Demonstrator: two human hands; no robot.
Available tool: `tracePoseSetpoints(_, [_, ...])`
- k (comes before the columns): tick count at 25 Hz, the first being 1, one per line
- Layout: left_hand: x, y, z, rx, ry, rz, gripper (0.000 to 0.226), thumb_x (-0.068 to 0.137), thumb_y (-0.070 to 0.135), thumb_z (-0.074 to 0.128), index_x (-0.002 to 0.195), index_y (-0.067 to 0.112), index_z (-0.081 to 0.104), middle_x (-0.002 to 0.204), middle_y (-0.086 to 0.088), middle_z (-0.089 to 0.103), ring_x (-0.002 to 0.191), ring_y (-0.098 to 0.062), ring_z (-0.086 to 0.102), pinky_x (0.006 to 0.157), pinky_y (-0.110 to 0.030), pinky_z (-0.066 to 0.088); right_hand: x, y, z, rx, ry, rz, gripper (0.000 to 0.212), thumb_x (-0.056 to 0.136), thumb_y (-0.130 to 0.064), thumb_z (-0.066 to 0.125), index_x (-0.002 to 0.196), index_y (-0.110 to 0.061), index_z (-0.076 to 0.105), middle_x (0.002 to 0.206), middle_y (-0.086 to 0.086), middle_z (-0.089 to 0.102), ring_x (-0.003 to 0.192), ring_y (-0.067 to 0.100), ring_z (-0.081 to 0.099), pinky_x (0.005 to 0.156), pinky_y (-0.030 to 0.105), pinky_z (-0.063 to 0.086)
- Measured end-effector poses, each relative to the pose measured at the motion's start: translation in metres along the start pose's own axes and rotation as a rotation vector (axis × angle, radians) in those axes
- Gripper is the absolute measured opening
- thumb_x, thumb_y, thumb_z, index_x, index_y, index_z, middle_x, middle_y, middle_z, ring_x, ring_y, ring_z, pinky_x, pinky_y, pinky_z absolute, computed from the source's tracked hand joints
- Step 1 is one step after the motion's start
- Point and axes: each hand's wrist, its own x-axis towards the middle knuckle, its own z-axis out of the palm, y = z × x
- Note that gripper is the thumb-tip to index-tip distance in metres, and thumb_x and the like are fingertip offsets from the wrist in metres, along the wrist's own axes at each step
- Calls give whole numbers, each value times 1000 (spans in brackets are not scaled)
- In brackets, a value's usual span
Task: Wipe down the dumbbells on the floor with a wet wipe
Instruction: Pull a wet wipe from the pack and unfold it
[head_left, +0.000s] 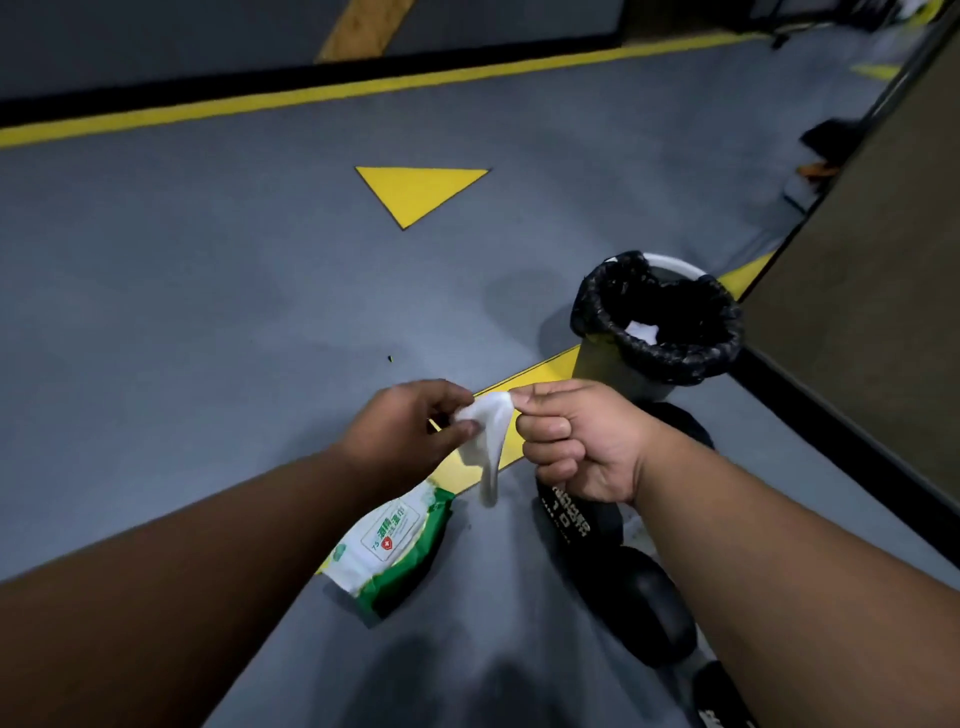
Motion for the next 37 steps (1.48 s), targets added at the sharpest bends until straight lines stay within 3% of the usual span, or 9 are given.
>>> tracePoseSetpoints(5, [12, 77, -24, -307, 80, -87, 22, 82, 13, 84, 97, 24, 74, 79, 9, 74, 64, 0, 62, 64, -14, 50, -53, -33, -1, -51, 191, -174, 15, 105, -14, 49, 91, -18, 54, 56, -1, 40, 41, 11, 33, 42, 19, 36])
tracePoseSetpoints(11, [6, 135, -27, -619, 55, -107, 16, 81, 8, 82, 95, 12, 75, 89, -7, 78, 78, -14, 72, 74, -26, 58, -90, -41, 1, -236, 333, -418, 19, 97, -35, 66, 91, -17, 69, 87, 5, 72, 75, 20, 66, 69, 38, 54])
tracePoseSetpoints(17, [7, 126, -15, -655, 212, -197, 15, 79, 14, 86, 85, 11, 73, 79, -9, 76, 64, -11, 65, 58, -21, 52, -81, -35, -6, -184, 427, -465, 15, 97, -19, 68, 93, -6, 72, 87, 17, 72, 74, 31, 66, 61, 37, 60])
tracePoseSetpoints(20, [15, 120, -9, -646, 264, -210, 18, 76, 16, 88, 77, 8, 72, 65, -1, 71, 54, -5, 58, 54, -16, 46, -65, -31, -5, -209, 614, -530, 8, 92, -15, 74, 93, -11, 68, 84, 15, 71, 71, 30, 68, 69, 48, 63])
tracePoseSetpoints(23, [32, 119, -4, -757, 223, -227, 21, 70, 21, 89, 75, 8, 75, 71, -8, 73, 63, -14, 63, 63, -28, 53, -47, -31, -1, -460, 832, -696, 12, 82, -23, 81, 77, -21, 70, 88, 9, 69, 76, 20, 68, 75, 40, 59])
tracePoseSetpoints(25, [44, 121, 1, -884, 119, -215, 24, 65, 25, 88, 77, 7, 77, 82, -20, 74, 75, -26, 69, 74, -38, 58, -40, -37, 8, -409, 781, -748, 6, 86, -19, 75, 80, -21, 75, 89, 3, 73, 83, 21, 71, 82, 41, 60])
tracePoseSetpoints(29, [74, 126, 9, -1034, -58, -169, 26, 65, 21, 82, 84, 3, 79, 89, -22, 74, 84, -30, 69, 83, -35, 60, -31, -51, -2, -234, 671, -720, 17, 94, -5, 65, 89, -13, 80, 86, 4, 78, 89, 24, 75, 86, 39, 60])
tracePoseSetpoints(32, [98, 130, 12, -1042, -38, -216, 17, 62, 9, 81, 79, 5, 79, 88, -20, 75, 80, -28, 70, 76, -30, 60, -24, -61, -18, -112, 667, -706, 12, 92, -5, 70, 88, -12, 79, 87, 11, 78, 91, 34, 74, 90, 48, 60])
tracePoseSetpoints(37, [114, 139, 14, -944, -44, -227, 18, 63, 2, 82, 80, 5, 76, 89, -23, 75, 83, -30, 73, 77, -34, 58, -25, -73, -28, -111, 678, -662, 13, 91, -3, 71, 82, -9, 79, 80, 13, 77, 78, 24, 74, 84, 46, 60])
